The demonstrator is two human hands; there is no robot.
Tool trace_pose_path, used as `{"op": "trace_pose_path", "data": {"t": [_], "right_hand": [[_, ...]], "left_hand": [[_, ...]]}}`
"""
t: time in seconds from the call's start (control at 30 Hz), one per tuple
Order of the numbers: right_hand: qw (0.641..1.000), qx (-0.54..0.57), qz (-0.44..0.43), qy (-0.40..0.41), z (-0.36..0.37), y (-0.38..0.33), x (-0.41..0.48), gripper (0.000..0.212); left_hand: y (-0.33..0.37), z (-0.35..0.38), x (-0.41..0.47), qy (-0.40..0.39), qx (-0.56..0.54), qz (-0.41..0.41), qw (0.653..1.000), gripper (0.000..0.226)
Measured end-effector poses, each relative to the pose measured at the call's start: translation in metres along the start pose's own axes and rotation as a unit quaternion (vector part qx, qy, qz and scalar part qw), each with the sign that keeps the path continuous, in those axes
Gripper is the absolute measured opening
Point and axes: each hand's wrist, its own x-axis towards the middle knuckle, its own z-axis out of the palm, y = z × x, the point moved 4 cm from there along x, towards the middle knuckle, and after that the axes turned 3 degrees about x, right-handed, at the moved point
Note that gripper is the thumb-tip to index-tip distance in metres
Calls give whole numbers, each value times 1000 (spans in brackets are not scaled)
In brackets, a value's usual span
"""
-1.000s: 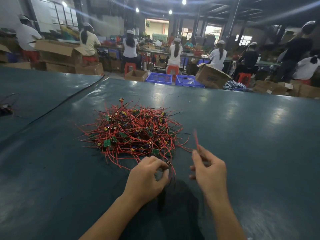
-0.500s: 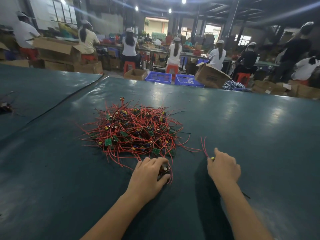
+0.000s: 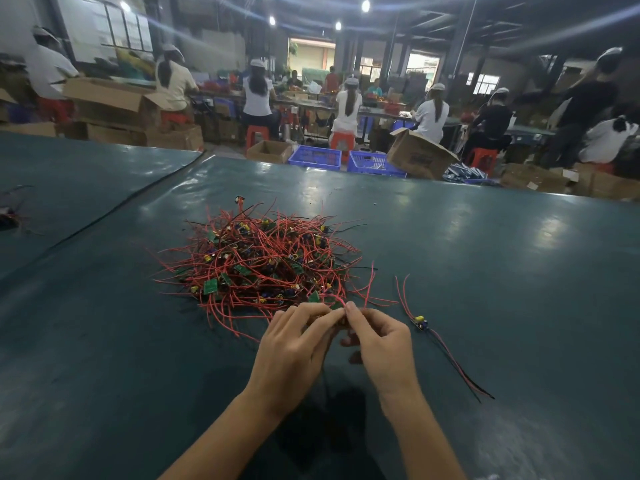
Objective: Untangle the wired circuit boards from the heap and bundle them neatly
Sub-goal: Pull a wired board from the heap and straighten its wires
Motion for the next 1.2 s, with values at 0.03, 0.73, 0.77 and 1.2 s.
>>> {"op": "trace_pose_path", "data": {"t": [0.03, 0.73, 0.77, 1.2], "right_hand": [[999, 30, 24, -3, 2, 2, -2, 21], [992, 109, 60, -30, 6, 17, -15, 13], [991, 115, 56, -40, 7, 15, -16, 15], [973, 223, 37, -53, 8, 19, -12, 44]], "left_hand": [[0, -1, 0, 2, -7, 0, 1000, 28], [-46, -28, 9, 136, -37, -34, 989, 19], [-44, -29, 10, 141, -42, -20, 989, 20], [-15, -9, 5, -6, -127, -5, 992, 19]]}}
